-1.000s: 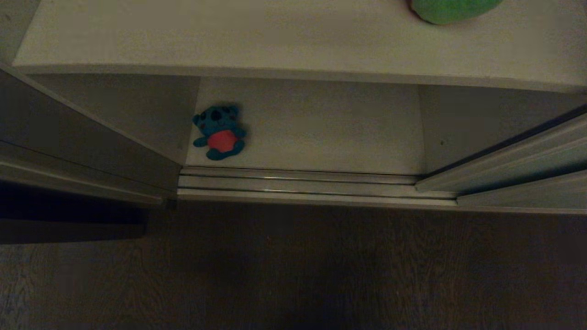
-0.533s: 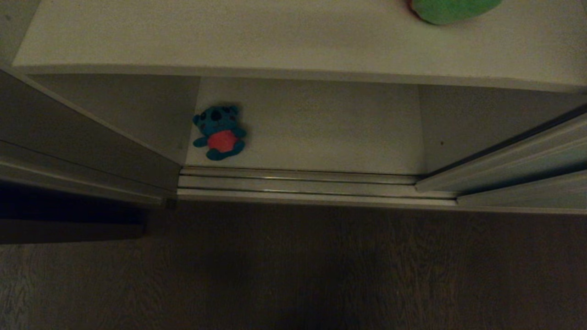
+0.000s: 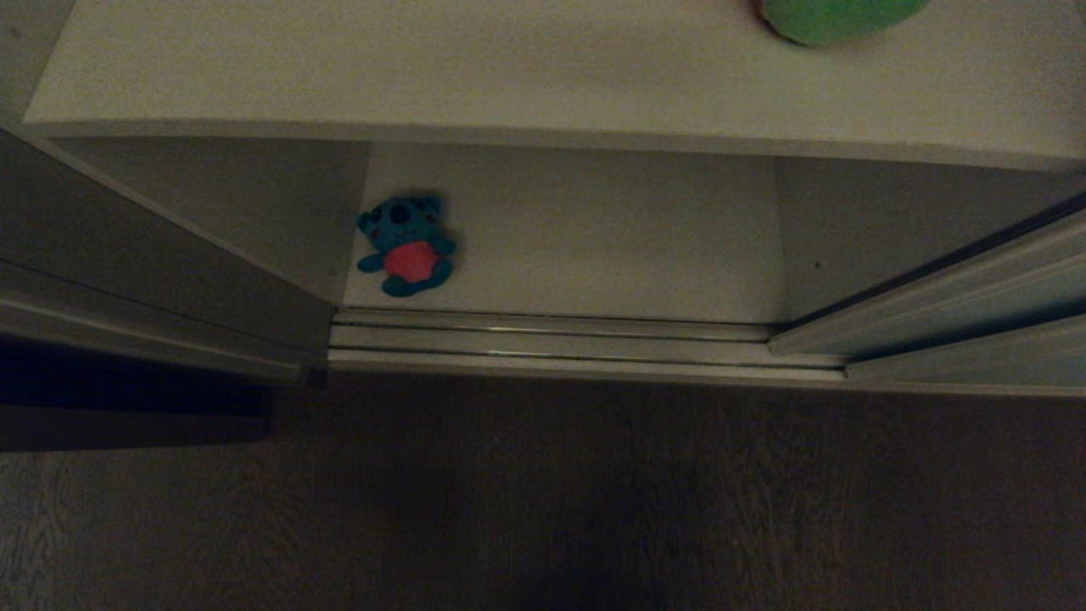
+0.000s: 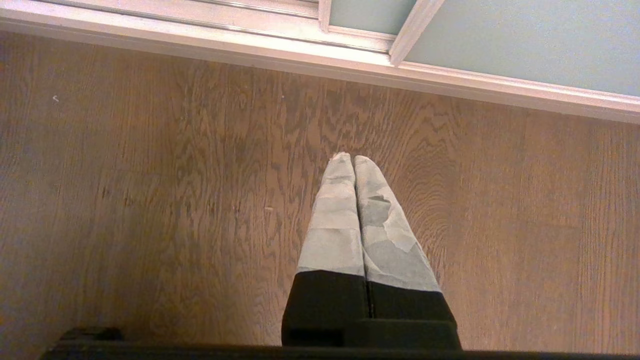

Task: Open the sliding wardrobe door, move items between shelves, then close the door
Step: Place the green doll on the lower shelf

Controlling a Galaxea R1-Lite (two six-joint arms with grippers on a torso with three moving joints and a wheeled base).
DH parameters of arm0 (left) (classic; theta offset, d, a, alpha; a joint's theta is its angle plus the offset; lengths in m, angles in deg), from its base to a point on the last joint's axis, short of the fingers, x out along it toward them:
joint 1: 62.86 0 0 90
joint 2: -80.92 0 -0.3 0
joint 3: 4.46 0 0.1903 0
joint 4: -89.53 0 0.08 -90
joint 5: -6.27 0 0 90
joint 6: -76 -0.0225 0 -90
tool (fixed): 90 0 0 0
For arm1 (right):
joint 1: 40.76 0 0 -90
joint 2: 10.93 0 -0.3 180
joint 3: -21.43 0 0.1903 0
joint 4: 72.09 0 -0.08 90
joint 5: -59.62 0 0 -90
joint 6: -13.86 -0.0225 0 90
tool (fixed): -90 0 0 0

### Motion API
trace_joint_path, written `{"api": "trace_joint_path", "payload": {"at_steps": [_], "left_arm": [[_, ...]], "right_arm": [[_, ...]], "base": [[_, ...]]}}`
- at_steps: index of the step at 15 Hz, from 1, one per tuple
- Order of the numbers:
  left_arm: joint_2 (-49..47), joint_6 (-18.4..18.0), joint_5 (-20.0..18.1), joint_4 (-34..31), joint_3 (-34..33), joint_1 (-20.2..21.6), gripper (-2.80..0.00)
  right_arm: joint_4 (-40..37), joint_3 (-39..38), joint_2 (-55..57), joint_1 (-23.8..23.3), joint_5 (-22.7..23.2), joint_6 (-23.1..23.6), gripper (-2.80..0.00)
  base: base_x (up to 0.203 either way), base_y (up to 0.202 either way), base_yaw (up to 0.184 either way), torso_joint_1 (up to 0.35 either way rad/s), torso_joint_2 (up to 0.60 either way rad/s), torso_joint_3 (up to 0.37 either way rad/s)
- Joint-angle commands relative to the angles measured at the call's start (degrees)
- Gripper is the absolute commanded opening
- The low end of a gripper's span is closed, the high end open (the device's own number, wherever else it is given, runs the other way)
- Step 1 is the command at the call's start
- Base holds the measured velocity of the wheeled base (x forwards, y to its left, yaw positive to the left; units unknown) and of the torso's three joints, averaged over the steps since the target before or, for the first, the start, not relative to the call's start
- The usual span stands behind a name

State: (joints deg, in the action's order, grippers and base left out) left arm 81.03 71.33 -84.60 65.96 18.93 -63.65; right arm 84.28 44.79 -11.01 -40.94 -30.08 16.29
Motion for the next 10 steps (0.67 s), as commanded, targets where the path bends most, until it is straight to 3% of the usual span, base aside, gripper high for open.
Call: {"api": "trace_joint_path", "payload": {"at_steps": [1,4,10], "left_arm": [[-0.31,0.07,-0.07,0.03,-0.02,0.00,-2.80],[-0.37,0.53,-0.01,0.12,-0.02,0.00,-2.80],[-0.37,0.71,-0.03,0.03,0.06,0.00,-2.80]], "right_arm": [[0.00,-0.09,-0.01,0.01,0.05,0.12,-2.80],[0.00,-0.08,-0.01,0.01,0.05,0.04,-2.80],[0.00,-0.08,-0.01,0.02,0.05,0.04,-2.80]], "base": [[0.000,0.000,0.000,0.000,0.00,0.000],[0.000,0.000,0.000,0.002,0.00,0.055],[0.000,0.000,0.000,0.005,0.00,0.186]]}}
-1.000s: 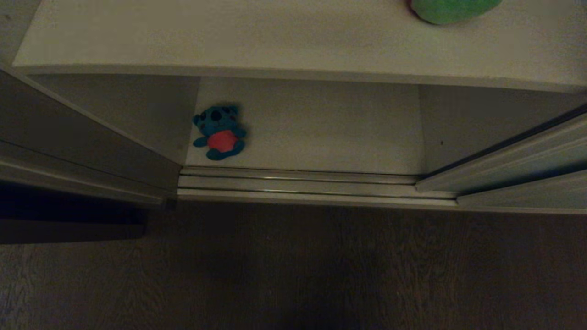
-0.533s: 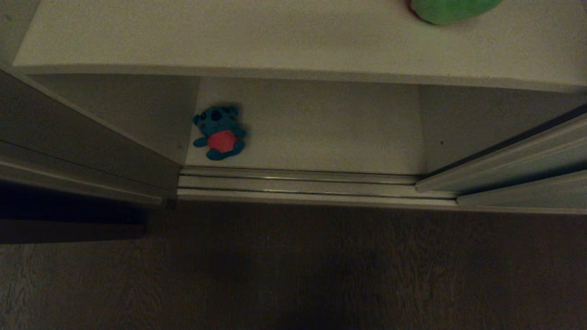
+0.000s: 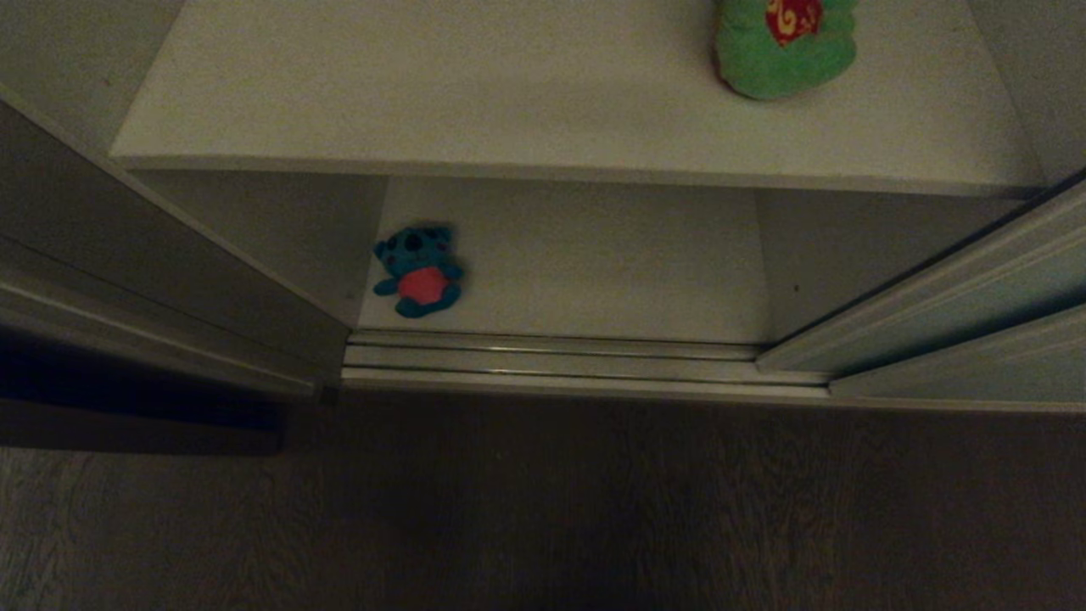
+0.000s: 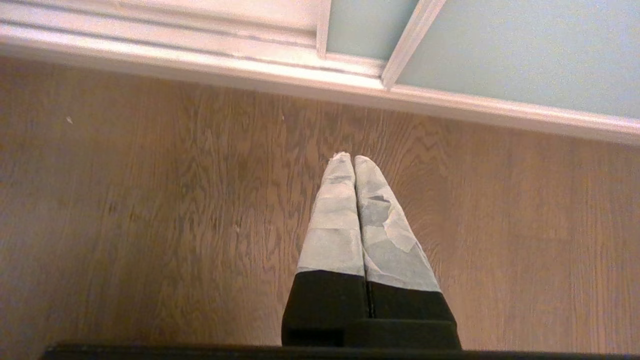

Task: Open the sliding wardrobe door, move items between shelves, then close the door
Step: Place the green doll on the lower shelf

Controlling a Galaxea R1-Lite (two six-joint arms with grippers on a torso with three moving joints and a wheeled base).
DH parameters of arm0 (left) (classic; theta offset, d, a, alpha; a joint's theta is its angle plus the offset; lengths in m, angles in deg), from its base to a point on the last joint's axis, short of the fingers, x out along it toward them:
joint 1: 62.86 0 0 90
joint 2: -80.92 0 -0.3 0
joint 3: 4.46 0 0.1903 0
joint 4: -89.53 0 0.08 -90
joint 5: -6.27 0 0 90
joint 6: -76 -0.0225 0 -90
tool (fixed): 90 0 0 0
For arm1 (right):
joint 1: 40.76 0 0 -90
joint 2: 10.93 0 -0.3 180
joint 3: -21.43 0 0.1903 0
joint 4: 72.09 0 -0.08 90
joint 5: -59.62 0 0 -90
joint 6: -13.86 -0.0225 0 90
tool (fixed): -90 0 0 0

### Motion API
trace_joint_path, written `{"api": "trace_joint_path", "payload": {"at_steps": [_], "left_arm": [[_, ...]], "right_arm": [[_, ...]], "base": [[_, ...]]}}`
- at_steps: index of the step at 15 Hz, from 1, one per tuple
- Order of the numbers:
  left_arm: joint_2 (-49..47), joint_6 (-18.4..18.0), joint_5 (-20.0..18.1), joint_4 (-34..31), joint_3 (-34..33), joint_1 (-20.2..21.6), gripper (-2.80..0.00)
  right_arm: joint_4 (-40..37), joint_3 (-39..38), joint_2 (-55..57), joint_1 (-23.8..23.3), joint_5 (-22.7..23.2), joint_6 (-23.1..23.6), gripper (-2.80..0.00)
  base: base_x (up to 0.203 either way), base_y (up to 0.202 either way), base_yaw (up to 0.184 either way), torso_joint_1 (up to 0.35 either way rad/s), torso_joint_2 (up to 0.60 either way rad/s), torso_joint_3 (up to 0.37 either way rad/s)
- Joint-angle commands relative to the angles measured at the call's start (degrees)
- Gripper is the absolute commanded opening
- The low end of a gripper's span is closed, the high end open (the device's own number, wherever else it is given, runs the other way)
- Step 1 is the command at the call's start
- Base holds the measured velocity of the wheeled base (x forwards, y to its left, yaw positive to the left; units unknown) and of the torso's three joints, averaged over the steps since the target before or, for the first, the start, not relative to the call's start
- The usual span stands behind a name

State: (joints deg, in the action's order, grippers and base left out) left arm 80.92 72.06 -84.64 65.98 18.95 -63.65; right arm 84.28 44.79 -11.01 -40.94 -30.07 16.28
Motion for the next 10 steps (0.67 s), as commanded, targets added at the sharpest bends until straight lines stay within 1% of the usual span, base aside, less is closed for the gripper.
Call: {"api": "trace_joint_path", "payload": {"at_steps": [1,10], "left_arm": [[-0.26,-0.02,0.02,0.10,0.04,0.00,-2.80],[-0.26,0.33,0.02,0.10,0.04,0.00,-2.80]], "right_arm": [[0.00,-0.09,-0.01,0.01,0.03,0.05,-2.80],[0.00,-0.09,-0.01,0.01,0.03,0.13,-2.80]], "base": [[0.000,0.000,0.000,0.002,0.00,0.203],[0.000,0.000,0.000,0.002,0.00,0.201]]}}
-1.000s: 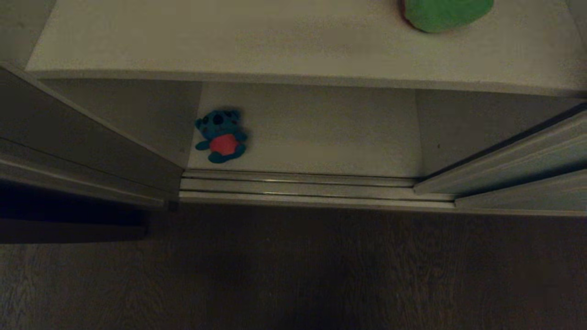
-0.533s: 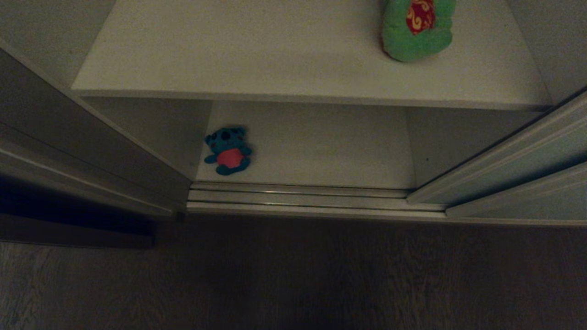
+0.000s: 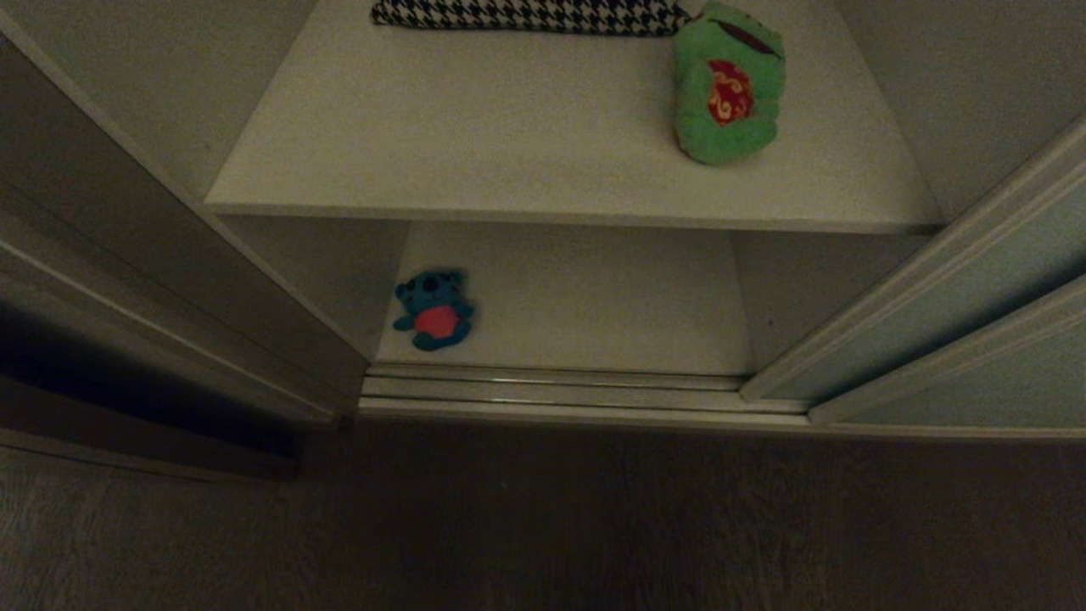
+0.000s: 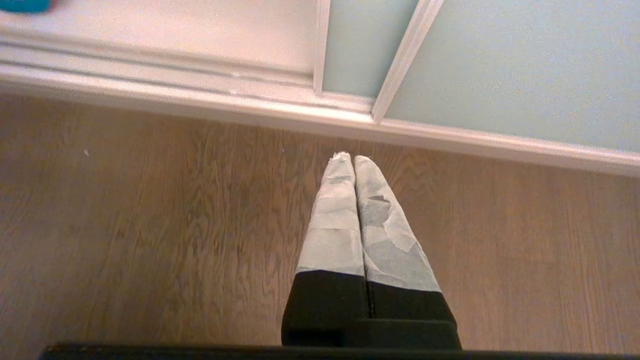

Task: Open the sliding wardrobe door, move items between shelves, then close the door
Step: Place the green doll on the lower shelf

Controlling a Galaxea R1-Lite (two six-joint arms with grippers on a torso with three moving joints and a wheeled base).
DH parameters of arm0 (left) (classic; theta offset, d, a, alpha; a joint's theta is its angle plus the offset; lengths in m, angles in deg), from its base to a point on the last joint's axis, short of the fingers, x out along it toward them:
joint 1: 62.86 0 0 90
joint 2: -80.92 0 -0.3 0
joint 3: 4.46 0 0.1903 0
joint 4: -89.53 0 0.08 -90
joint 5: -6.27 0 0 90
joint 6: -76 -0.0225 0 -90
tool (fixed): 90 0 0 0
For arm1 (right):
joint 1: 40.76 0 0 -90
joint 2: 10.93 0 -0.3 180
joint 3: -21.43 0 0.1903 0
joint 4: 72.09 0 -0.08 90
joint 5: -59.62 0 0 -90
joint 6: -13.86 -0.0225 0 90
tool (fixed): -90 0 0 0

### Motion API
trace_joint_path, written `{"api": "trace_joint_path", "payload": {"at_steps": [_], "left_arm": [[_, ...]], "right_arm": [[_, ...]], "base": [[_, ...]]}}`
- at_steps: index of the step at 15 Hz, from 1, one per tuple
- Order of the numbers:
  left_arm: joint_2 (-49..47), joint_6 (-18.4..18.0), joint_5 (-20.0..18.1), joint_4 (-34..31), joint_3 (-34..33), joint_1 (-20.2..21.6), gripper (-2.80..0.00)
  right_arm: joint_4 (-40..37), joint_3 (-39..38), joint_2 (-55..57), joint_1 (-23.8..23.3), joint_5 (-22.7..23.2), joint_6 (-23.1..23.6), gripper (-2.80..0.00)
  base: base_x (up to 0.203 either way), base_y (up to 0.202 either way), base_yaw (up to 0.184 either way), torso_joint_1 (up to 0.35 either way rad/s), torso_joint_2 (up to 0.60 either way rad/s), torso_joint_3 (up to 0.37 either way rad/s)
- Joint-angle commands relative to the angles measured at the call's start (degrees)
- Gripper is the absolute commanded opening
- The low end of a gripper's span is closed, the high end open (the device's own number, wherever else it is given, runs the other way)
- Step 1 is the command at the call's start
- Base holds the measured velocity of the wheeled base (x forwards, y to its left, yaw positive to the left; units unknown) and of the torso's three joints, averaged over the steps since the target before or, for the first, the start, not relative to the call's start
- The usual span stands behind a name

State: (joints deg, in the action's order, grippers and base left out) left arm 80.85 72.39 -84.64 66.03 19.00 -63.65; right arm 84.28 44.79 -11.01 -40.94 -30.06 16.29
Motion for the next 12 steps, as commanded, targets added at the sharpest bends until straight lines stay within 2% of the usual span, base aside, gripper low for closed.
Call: {"api": "trace_joint_path", "payload": {"at_steps": [1,12], "left_arm": [[-0.19,0.00,0.02,0.02,-0.01,0.00,-2.80],[-0.19,0.00,0.02,0.04,-0.01,0.00,-2.80]], "right_arm": [[0.00,-0.09,-0.01,0.01,0.02,0.04,-2.80],[0.00,-0.09,-0.01,0.01,0.02,0.04,-2.80]], "base": [[0.000,0.000,0.000,0.000,0.00,0.210],[0.000,0.000,0.000,0.002,0.00,0.202]]}}
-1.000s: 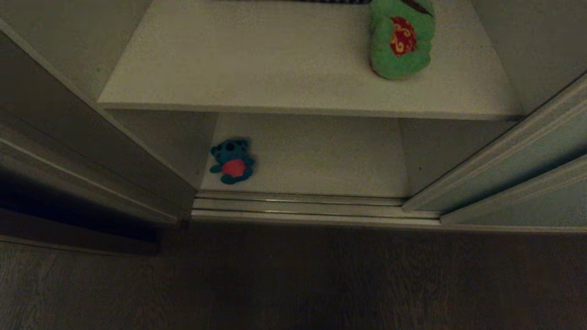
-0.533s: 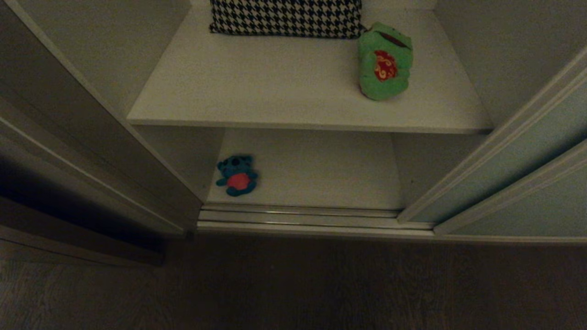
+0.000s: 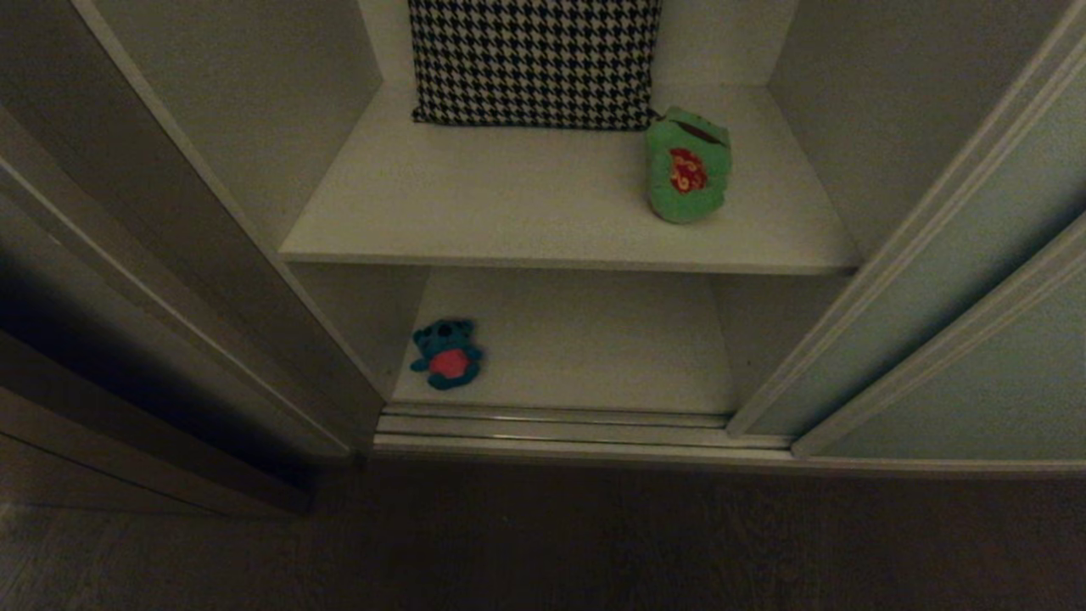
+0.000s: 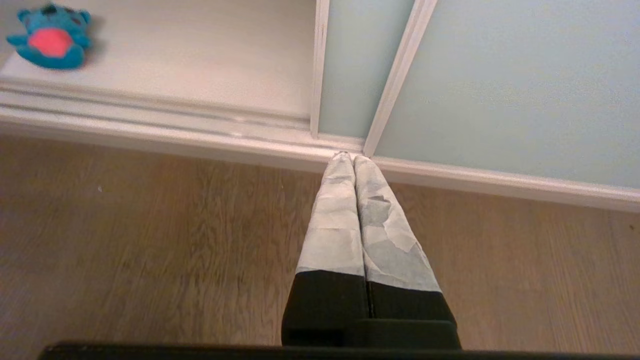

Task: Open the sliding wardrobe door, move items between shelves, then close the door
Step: Place the green doll on the lower shelf

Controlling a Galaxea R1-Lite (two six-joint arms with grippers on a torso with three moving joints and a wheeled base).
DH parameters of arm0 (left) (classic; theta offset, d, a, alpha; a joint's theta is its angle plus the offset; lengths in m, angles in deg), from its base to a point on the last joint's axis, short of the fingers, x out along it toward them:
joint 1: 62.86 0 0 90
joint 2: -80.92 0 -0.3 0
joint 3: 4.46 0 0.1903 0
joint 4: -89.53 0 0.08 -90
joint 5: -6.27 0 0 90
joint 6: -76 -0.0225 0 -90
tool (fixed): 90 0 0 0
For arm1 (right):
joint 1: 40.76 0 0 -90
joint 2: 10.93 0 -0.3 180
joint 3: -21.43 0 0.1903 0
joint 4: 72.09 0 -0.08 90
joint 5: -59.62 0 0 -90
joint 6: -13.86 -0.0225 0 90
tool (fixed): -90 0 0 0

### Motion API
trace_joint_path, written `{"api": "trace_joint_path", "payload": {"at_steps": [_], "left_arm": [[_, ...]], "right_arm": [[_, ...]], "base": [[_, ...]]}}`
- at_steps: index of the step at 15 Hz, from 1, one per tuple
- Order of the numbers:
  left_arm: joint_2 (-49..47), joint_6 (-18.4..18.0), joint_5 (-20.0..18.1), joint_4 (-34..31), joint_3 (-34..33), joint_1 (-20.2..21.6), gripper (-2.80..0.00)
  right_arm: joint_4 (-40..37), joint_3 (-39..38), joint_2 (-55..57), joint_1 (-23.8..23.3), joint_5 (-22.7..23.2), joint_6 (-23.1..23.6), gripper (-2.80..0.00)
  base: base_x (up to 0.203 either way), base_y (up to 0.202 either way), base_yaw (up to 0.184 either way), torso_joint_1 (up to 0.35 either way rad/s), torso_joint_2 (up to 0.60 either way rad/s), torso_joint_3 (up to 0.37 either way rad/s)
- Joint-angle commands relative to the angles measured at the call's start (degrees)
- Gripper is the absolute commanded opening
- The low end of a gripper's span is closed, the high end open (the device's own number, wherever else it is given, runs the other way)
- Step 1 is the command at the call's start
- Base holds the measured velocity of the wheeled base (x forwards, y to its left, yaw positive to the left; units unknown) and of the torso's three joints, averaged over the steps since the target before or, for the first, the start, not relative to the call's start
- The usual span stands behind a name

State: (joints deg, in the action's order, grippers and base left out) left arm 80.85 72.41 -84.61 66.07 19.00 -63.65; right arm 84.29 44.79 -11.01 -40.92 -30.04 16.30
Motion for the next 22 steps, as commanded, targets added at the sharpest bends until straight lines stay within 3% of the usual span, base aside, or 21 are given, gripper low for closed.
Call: {"api": "trace_joint_path", "payload": {"at_steps": [1,3,22], "left_arm": [[-0.18,-0.01,0.01,0.09,-0.10,0.00,-2.80],[-0.19,1.31,0.09,0.10,-0.09,0.00,-2.80],[-0.19,1.47,0.44,0.01,-0.01,0.00,-2.80]], "right_arm": [[0.00,-0.09,-0.01,-0.02,0.01,0.03,-2.80],[0.00,-0.09,-0.01,-0.02,0.01,0.03,-2.80],[0.00,-0.09,-0.01,-0.02,0.01,0.03,-2.80]], "base": [[0.000,0.000,0.000,-0.001,0.00,0.062],[0.000,0.000,0.000,0.003,0.00,0.074],[0.000,0.000,0.000,0.000,0.00,0.007]]}}
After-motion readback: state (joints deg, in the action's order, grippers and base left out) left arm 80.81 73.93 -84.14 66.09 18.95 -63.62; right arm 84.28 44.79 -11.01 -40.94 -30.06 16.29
